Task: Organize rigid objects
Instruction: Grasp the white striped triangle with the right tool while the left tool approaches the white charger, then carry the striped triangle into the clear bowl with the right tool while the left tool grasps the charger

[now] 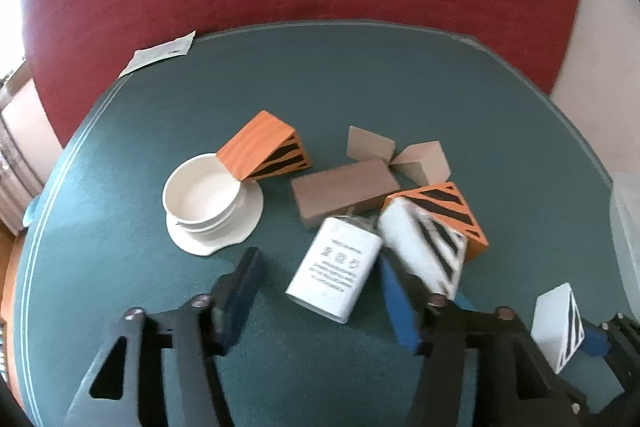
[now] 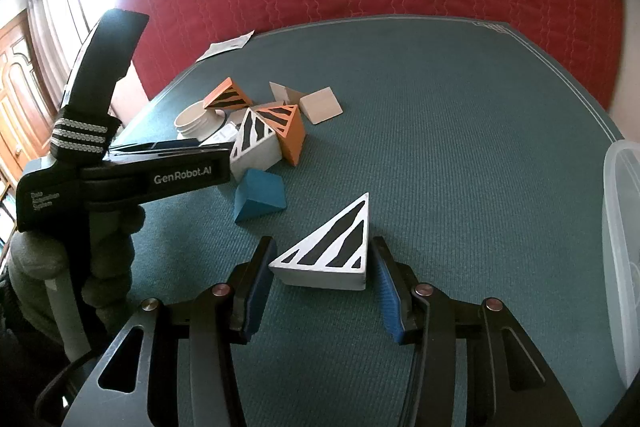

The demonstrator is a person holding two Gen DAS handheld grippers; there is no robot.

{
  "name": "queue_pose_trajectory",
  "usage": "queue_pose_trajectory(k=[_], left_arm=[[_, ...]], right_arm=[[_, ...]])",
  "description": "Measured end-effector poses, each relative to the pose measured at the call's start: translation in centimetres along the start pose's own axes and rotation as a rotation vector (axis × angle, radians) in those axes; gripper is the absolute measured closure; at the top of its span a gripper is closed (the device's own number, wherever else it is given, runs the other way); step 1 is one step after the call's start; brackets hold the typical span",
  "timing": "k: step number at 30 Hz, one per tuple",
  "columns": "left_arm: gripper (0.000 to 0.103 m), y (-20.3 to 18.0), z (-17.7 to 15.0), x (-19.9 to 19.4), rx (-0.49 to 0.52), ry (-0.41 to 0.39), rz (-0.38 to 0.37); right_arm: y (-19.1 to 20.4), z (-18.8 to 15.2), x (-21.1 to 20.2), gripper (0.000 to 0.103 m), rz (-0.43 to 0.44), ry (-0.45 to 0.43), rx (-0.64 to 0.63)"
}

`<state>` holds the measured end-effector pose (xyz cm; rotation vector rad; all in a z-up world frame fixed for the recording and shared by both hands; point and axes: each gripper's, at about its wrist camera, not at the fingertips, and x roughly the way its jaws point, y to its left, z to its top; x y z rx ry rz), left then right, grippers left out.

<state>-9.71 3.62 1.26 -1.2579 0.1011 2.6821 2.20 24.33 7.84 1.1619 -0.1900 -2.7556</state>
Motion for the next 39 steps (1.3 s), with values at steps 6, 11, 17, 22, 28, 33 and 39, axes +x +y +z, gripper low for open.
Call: queue_pose_trajectory(k=[6,11,17,22,28,33,39], left_arm=[[0.063,0.1,-0.4,-0.4,0.000,-0.020,-0.023],[0.064,-0.1,-1.1,-0.8,0.005,-0.030,-0.006],[0.064,0.3,-2.4,-1.9,-0.024,-0.037,0.010],[0.066,0.7,-3.1,-2.8,-0.049,-0.042,0.021],[0.070,0.6,-3.4,-4.1,-0.054,-0.051,0.016],[0.071,0.7,-3.5,-4.8,-0.054,-0.058,0.009],[0.071,0.5,-3.6,-5.1,-0.043,-0.059,-0.001]], right_arm=[[-0.1,0.0,0.0,0.054,0.001,-0.001,0.001],[-0.1,0.0,0.0,0.054,0.000,-0.001,0.000],[0.0,0.1,0.0,0.054,0.001,-0.002,0.001],[-0.1,0.1,0.0,0.054,0.002,-0.002,0.003],[0.1,0.1,0.1,0.055,-0.007,-0.008,0.015],[0.7,0.0,-0.2,0.055,-0.009,-0.017,0.009],[1.4,-0.3,-0.7,0.055,-0.017,-0.028,-0.008]])
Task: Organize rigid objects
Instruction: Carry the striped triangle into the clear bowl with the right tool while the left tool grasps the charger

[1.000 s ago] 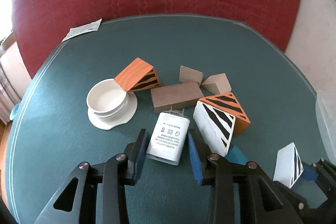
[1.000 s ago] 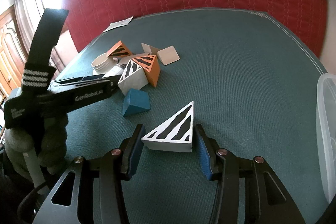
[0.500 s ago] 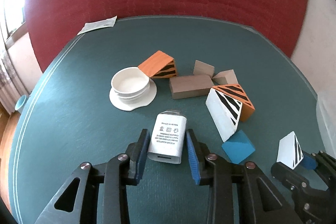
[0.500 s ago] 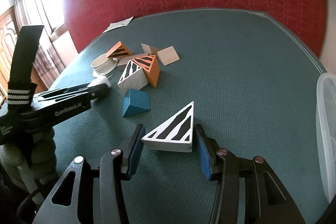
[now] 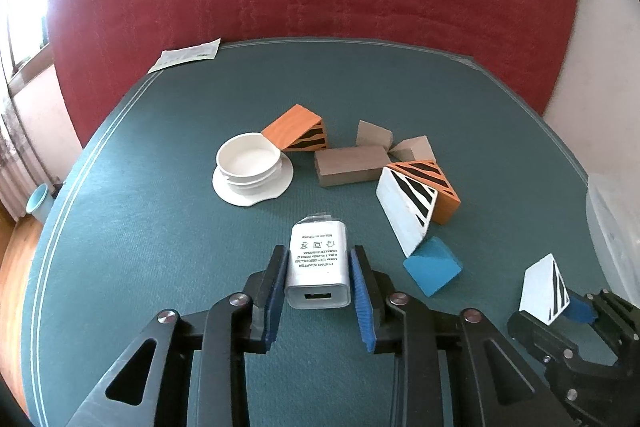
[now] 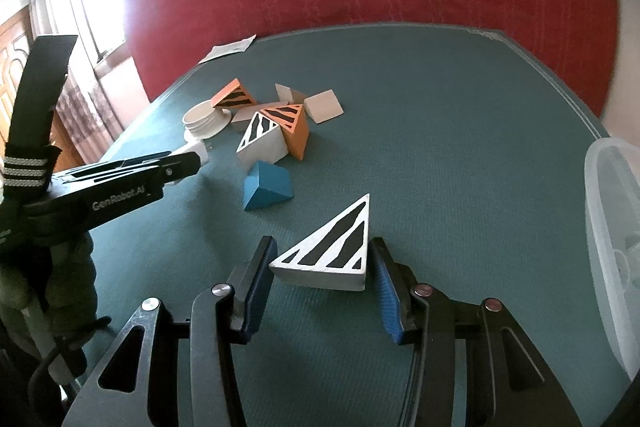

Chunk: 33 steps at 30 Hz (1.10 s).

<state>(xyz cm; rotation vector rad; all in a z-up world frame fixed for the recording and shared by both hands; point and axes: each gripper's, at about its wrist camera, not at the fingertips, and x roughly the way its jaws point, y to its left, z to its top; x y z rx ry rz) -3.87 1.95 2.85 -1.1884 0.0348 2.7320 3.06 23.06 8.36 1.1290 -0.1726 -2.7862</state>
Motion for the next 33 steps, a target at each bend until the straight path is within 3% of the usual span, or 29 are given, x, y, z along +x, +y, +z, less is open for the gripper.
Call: queue_pose_trajectory(k=[14,21,33], left_arm=[[0.071,-1.0,-0.7,-1.1,0.007,0.000,-0.018],[0.071,-1.7,-0.8,-1.4,0.014,-0.001,-0.024],[0.071,-3.8,-0.5,-1.7,0.036,-0.005,-0.042]], right_arm=[[-3.2,0.2,-4.0,0.055,-0.085,-0.104,0.077],[-6.3,0.2,-6.5,0.055,-0.175,-0.154,0.149],[-12.4,-1.9,-9.4,0.055,-0.327,-0.166,0.271]])
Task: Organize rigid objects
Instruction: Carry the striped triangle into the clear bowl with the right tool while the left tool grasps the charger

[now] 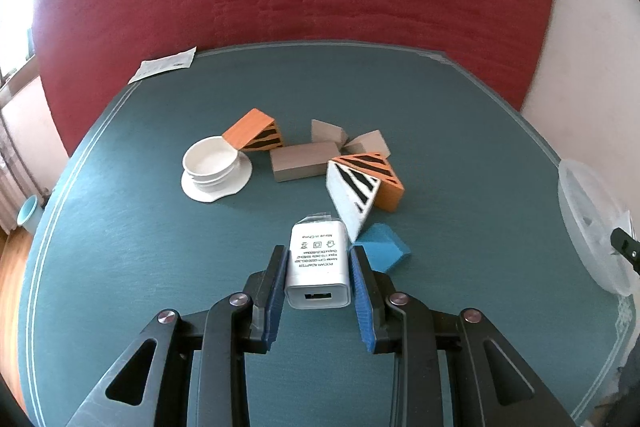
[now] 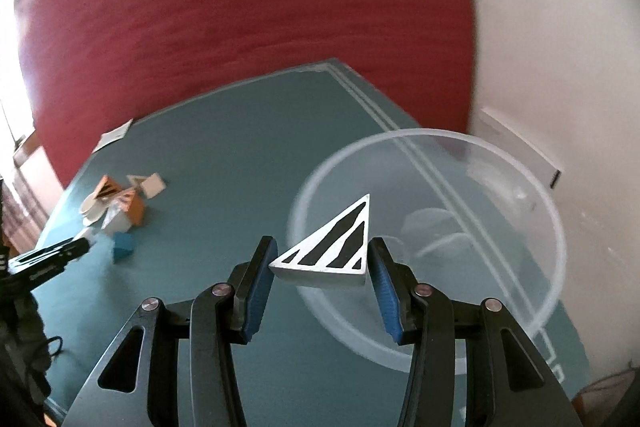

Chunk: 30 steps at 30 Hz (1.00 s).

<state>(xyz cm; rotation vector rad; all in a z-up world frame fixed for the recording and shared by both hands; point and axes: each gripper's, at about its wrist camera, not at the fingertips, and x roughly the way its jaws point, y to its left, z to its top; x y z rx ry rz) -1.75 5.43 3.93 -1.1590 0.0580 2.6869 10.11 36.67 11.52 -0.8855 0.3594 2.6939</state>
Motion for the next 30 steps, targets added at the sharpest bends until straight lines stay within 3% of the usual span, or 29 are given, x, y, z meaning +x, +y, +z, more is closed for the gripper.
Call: queue_pose_trajectory(k=[12,14,17,24,30], left_arm=[[0.071,-3.1,0.8,-0.8,0.056,-0.021,-0.027],[0.071,-3.5,1.0,-1.0,0.064,-0.029,-0.029],[0.071,-4.0,1.2,-1.4,0.075,-0.040,-0.032],[0.071,-3.6,1.0,-1.1,0.057,-0.025,-0.019],[0.071,-2.1,-0.1,-0.9,0.027,0.017,-0.012]], right_arm=[[-4.2,-0.7,0.2,0.054,-0.077,0.021,0.095],[-4.5,-0.8,0.4,0.042,-0.089,0.020,0.111],[-5.2,-1.0,0.2,0.039,-0.127,0.000,0.139],[-4.3,-1.6,-0.1,0.039,-0.216,-0.058,0.098],[-2.8,-2.0,-0.7,0.039,-0.222,-0.097,0.044]])
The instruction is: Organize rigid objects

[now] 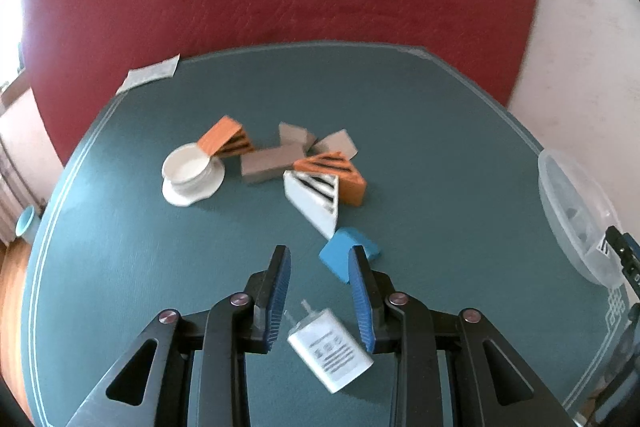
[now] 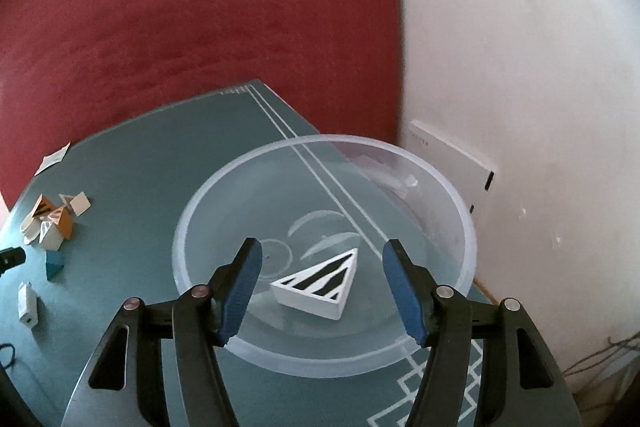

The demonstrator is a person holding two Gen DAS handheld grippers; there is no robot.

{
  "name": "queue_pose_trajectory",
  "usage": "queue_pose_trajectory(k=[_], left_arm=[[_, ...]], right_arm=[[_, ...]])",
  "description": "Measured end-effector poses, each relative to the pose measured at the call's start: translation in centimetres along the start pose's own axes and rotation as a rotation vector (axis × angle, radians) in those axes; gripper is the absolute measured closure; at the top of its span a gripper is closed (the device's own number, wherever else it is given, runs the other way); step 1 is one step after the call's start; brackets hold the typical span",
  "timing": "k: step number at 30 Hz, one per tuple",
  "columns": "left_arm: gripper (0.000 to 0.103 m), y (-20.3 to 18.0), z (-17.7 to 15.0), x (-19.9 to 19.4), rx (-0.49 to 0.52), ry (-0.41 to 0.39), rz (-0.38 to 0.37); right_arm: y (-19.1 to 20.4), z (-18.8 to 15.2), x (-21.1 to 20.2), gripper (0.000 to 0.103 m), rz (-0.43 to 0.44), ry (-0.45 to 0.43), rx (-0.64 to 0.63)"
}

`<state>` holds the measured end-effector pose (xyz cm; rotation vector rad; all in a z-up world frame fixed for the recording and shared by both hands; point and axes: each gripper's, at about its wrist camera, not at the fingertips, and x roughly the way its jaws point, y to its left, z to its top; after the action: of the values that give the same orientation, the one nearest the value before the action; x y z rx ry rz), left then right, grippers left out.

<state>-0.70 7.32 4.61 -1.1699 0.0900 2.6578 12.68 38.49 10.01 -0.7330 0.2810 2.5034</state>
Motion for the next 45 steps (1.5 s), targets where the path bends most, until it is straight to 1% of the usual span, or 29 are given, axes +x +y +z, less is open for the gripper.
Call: queue_pose_trajectory(k=[1,3,5,6,8,10,12,15,17,21,25,27,28,30,33,34,35,37,39,45], left_arm=[[0.071,0.2,-0.2,0.0,-0.003,0.007,-0.002],[0.065,0.4,-0.7,-0.1,-0.006,0.023,-0.015],[0.047,0.5,-1.4,-0.4,0.002,0.027,-0.021],[0.043,0.4,-1.7,-0.7,0.008,0.026,-0.019],[0.031,0.2,-2.2,-1.0,0.017,0.028,-0.023],[0.026,-0.1,-2.7,-1.2,0.032,0.031,-0.039],[0.023,-0.5,-3.2,-1.3,0.063,0.024,-0.038],[0.022,-0.9,-3.7,-0.9,0.103,0.018,-0.019],[0.022,-0.8,-3.9,-0.7,0.116,0.023,-0.020],[0.023,0.0,-4.6,0.0,0.132,0.053,-0.044],[0.023,0.4,-4.8,0.3,0.153,0.058,-0.059],[0.023,0.0,-4.7,0.6,0.185,0.051,-0.050],[0.022,-0.2,-4.6,1.1,0.201,0.059,-0.033],[0.022,-0.2,-4.3,1.3,0.198,0.058,-0.034],[0.025,-0.3,-3.9,1.6,0.200,0.053,-0.030],[0.028,-0.3,-3.9,1.7,0.200,0.051,-0.035],[0.034,-0.4,-3.9,1.6,0.203,0.049,-0.045],[0.040,-0.6,-4.1,1.3,0.213,0.045,-0.062],[0.040,-0.8,-4.4,1.1,0.232,0.033,-0.059],[0.040,-0.7,-4.5,0.6,0.219,0.034,-0.070]], right_arm=[[0.2,0.0,-0.2,0.039,0.002,-0.007,-0.004],[0.3,0.0,-0.4,0.039,0.012,-0.008,-0.004],[0.4,0.0,-0.4,0.039,0.018,-0.002,-0.001],[0.5,-0.1,-0.4,0.039,0.020,-0.001,-0.002],[0.6,-0.2,-0.4,0.039,0.023,0.003,-0.002],[0.5,-0.2,-0.4,0.039,0.033,0.012,0.004],[0.4,-0.3,-0.2,0.039,0.040,0.023,0.010],[0.3,-0.3,-0.2,0.039,0.046,0.028,0.009],[0.2,-0.4,-0.4,0.039,0.051,0.029,0.007],[0.3,-0.5,-0.3,0.039,0.059,0.040,0.004],[0.4,-0.7,0.0,0.039,0.065,0.058,0.006],[0.5,-0.7,0.0,0.039,0.061,0.057,0.002],[0.6,-0.7,0.0,0.039,0.055,0.057,-0.001],[0.6,-0.6,0.0,0.039,0.053,0.059,0.003],[0.5,-0.6,0.0,0.039,0.050,0.060,0.007],[0.5,-0.6,0.1,0.039,0.051,0.061,0.008],[0.5,-0.7,0.0,0.039,0.051,0.062,0.007],[0.6,-0.7,0.0,0.039,0.053,0.062,0.005],[0.5,-0.7,0.0,0.039,0.055,0.064,0.005],[0.5,-0.7,0.0,0.039,0.051,0.065,0.006]])
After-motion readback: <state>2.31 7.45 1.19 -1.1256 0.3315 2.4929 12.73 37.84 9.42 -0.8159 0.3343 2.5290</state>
